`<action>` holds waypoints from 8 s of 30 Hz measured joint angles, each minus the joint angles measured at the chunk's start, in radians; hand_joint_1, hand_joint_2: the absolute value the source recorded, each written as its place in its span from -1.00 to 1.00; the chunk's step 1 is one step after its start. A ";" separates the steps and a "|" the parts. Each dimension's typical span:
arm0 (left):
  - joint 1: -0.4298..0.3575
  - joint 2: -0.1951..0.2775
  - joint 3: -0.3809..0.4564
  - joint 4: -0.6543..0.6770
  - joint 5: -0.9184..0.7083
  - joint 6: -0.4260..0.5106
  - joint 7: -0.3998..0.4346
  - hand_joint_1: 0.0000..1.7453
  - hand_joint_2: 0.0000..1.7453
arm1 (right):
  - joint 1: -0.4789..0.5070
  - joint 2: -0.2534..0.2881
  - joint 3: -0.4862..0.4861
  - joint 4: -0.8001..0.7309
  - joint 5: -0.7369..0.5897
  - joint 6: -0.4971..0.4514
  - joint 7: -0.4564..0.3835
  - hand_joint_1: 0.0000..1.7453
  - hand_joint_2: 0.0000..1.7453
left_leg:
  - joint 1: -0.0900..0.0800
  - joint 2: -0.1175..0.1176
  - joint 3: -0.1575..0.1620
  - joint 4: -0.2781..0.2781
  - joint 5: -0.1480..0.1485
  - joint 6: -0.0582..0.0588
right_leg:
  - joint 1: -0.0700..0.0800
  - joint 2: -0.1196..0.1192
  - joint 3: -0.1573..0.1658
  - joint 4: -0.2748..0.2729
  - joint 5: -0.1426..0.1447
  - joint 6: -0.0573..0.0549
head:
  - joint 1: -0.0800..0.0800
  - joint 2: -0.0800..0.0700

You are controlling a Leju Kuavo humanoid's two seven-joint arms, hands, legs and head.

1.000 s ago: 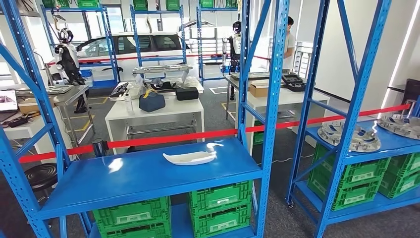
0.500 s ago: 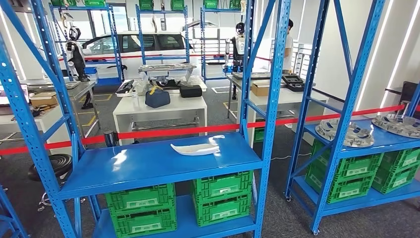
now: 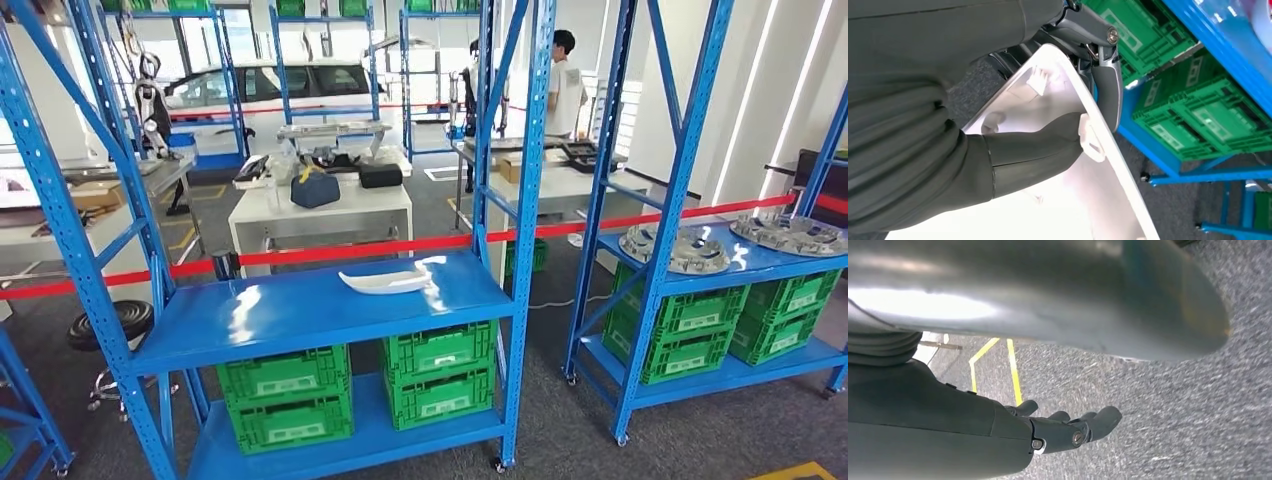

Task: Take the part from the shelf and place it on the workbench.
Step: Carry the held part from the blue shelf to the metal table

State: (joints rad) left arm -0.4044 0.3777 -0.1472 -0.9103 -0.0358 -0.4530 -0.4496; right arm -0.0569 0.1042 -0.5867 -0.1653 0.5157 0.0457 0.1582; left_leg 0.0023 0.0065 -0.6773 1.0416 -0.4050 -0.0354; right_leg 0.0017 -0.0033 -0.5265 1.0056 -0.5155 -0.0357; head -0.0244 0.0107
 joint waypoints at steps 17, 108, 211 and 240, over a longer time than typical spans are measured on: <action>0.003 0.007 0.008 -0.016 0.006 -0.014 0.001 1.00 1.00 | 0.004 0.004 0.000 0.000 0.005 0.000 -0.001 -1.00 -1.00 | 0.003 0.002 0.165 -0.070 -0.086 0.044 | -0.002 0.002 -0.175 0.094 0.037 0.042 | -0.002 0.000; -0.087 0.152 0.286 -0.323 0.234 -0.004 0.010 1.00 1.00 | 0.006 0.011 -0.072 -0.001 -0.014 0.140 -0.098 -1.00 -1.00 | 0.017 -0.004 0.189 -0.039 -0.142 0.033 | -0.016 -0.005 -0.182 0.077 0.089 0.055 | -0.002 0.000; 0.046 0.159 0.346 -0.346 0.243 0.061 -0.050 1.00 1.00 | 0.011 0.017 -0.061 -0.001 0.059 0.162 -0.111 -1.00 -1.00 | 0.015 -0.128 0.064 -0.020 -0.036 0.011 | 0.005 0.067 -0.032 0.027 0.008 0.009 | -0.002 0.000; 0.058 0.150 0.389 -0.383 0.257 0.090 -0.069 1.00 1.00 | 0.010 0.025 -0.061 -0.001 0.064 0.167 -0.124 -1.00 -1.00 | 0.015 -0.115 0.083 -0.016 -0.056 0.020 | 0.001 0.065 -0.065 0.067 0.017 0.013 | -0.002 0.000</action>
State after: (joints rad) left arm -0.3463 0.5282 0.2417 -1.2935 0.2215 -0.3626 -0.5188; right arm -0.0474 0.1295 -0.6480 -0.1659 0.5797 0.2131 0.0344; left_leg 0.0173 -0.1081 -0.5940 1.0258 -0.4611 -0.0154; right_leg 0.0032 0.0619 -0.5920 1.0725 -0.4990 -0.0231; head -0.0263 0.0110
